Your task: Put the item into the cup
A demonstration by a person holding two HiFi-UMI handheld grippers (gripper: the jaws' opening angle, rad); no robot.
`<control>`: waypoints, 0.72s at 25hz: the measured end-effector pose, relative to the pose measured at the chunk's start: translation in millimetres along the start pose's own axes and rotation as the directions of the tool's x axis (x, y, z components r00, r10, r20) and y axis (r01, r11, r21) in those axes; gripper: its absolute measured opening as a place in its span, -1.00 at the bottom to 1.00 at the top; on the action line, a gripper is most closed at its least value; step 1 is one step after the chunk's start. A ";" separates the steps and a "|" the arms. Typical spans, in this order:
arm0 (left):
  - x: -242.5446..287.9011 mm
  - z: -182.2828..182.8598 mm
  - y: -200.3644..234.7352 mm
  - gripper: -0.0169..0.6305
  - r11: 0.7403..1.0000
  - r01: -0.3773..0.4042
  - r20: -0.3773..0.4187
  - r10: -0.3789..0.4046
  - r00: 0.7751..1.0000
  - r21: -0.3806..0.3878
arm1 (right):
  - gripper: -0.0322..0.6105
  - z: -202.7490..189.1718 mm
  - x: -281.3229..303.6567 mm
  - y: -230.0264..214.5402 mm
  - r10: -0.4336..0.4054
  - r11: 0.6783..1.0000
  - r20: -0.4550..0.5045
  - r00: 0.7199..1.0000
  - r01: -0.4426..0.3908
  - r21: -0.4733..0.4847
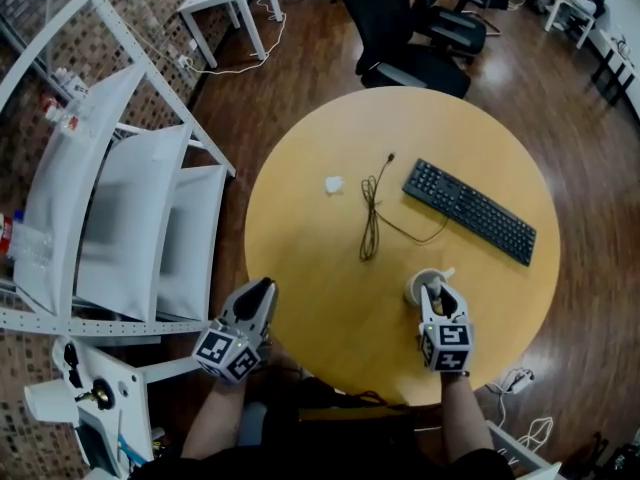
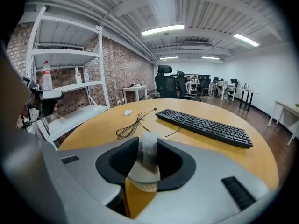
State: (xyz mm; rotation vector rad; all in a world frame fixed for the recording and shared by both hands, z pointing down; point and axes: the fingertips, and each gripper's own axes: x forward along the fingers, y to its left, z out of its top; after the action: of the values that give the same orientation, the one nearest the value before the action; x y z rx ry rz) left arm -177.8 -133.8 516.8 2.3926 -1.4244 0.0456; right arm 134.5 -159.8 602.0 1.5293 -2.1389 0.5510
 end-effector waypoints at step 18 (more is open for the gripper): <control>3.8 8.2 10.9 -0.81 1.000 -0.016 0.023 0.017 1.000 -0.008 | -0.38 -2.6 7.3 4.9 0.011 1.000 -0.028 1.000 -0.012 -0.010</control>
State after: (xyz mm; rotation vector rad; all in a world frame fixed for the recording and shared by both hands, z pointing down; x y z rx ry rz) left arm -186.5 -144.4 513.0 2.3830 -1.4522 0.0165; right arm 128.1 -162.4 608.0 1.4961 -2.1275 0.5616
